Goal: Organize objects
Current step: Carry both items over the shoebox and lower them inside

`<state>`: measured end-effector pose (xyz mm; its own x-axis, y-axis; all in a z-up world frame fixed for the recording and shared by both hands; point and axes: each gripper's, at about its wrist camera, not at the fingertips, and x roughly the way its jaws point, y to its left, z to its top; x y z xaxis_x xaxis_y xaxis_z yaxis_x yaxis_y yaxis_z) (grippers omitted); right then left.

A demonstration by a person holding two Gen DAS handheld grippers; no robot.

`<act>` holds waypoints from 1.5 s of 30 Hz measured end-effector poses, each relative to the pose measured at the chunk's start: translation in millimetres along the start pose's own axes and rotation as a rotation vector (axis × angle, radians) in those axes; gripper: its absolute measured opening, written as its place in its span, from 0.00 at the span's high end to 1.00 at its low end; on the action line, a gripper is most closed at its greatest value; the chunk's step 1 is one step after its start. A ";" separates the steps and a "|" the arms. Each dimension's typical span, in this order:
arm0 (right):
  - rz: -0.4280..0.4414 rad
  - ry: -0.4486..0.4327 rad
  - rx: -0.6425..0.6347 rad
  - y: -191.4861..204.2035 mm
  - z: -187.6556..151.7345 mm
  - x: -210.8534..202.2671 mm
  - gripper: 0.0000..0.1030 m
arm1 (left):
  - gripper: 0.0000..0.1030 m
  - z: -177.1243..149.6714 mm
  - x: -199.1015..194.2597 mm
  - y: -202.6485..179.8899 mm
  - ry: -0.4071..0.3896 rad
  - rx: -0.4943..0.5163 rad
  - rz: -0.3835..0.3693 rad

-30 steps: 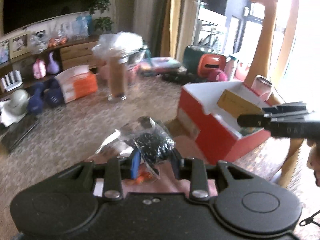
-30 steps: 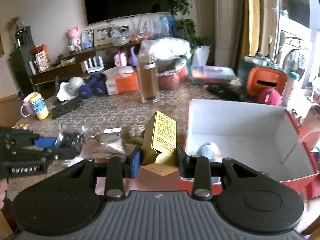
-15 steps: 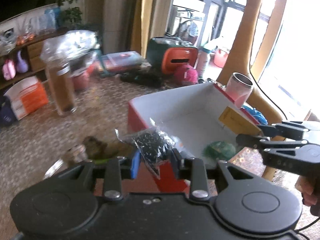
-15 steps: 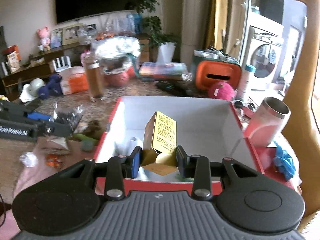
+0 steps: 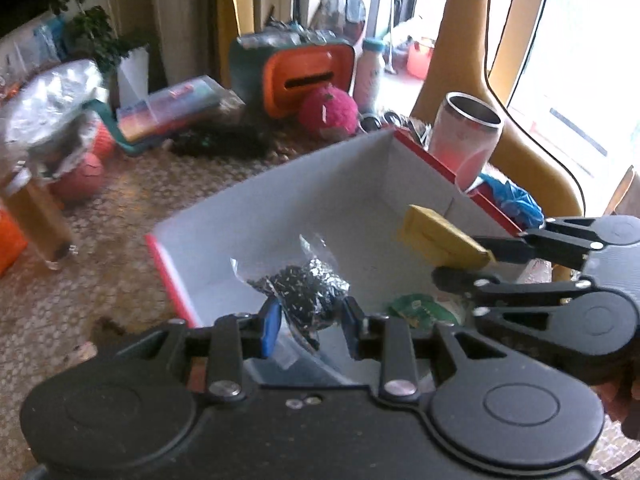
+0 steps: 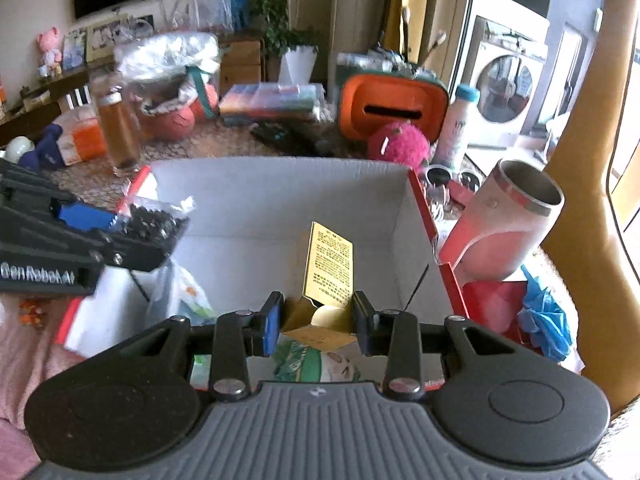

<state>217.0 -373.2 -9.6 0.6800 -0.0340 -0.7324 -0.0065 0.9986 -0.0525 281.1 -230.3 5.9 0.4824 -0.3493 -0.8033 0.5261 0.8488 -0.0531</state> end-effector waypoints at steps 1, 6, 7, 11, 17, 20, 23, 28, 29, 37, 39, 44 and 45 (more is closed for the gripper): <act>-0.002 0.014 0.000 -1.6 1.1 6.5 0.65 | 0.70 1.9 5.6 -2.7 0.011 0.001 -0.002; -0.021 0.070 -0.019 -6.8 4.7 35.5 0.65 | 0.70 13.4 35.8 -13.7 0.059 0.024 -0.002; -0.018 0.082 -0.027 -8.2 4.9 40.0 0.65 | 0.70 14.9 41.5 -14.8 0.073 0.027 -0.001; -0.025 0.128 -0.067 -10.4 6.3 55.6 0.65 | 0.69 19.0 62.3 -15.0 0.118 0.028 0.002; -0.015 0.184 -0.119 -7.8 5.1 69.5 0.65 | 0.69 20.6 82.9 -15.2 0.176 0.027 -0.001; -0.008 0.202 -0.115 -8.8 7.0 72.3 0.65 | 0.68 20.5 93.1 -14.4 0.226 0.013 0.009; -0.011 0.219 -0.126 -8.0 7.6 76.7 0.65 | 0.68 18.7 100.9 -12.8 0.254 -0.002 0.013; -0.005 0.252 -0.160 -3.5 5.5 80.9 0.65 | 0.68 18.4 109.1 -9.9 0.286 -0.021 0.011; -0.004 0.257 -0.164 -3.0 4.7 81.5 0.65 | 0.68 18.1 110.7 -9.7 0.294 -0.023 0.012; -0.009 0.274 -0.186 -0.3 5.2 83.7 0.63 | 0.67 18.6 112.8 -9.8 0.291 -0.025 0.008; -0.010 0.274 -0.189 0.5 5.2 83.1 0.63 | 0.66 18.1 111.6 -10.1 0.287 -0.021 0.003; -0.019 0.269 -0.214 4.2 3.1 81.4 0.62 | 0.56 16.6 103.3 -7.4 0.266 -0.039 -0.004; -0.019 0.267 -0.216 4.4 2.7 80.3 0.62 | 0.55 16.3 101.7 -7.0 0.263 -0.040 -0.003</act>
<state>273.7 -371.5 -66.8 0.4654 -0.0905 -0.8805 -0.1704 0.9670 -0.1894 337.9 -278.2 -65.8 0.2793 -0.2411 -0.9294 0.4970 0.8645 -0.0749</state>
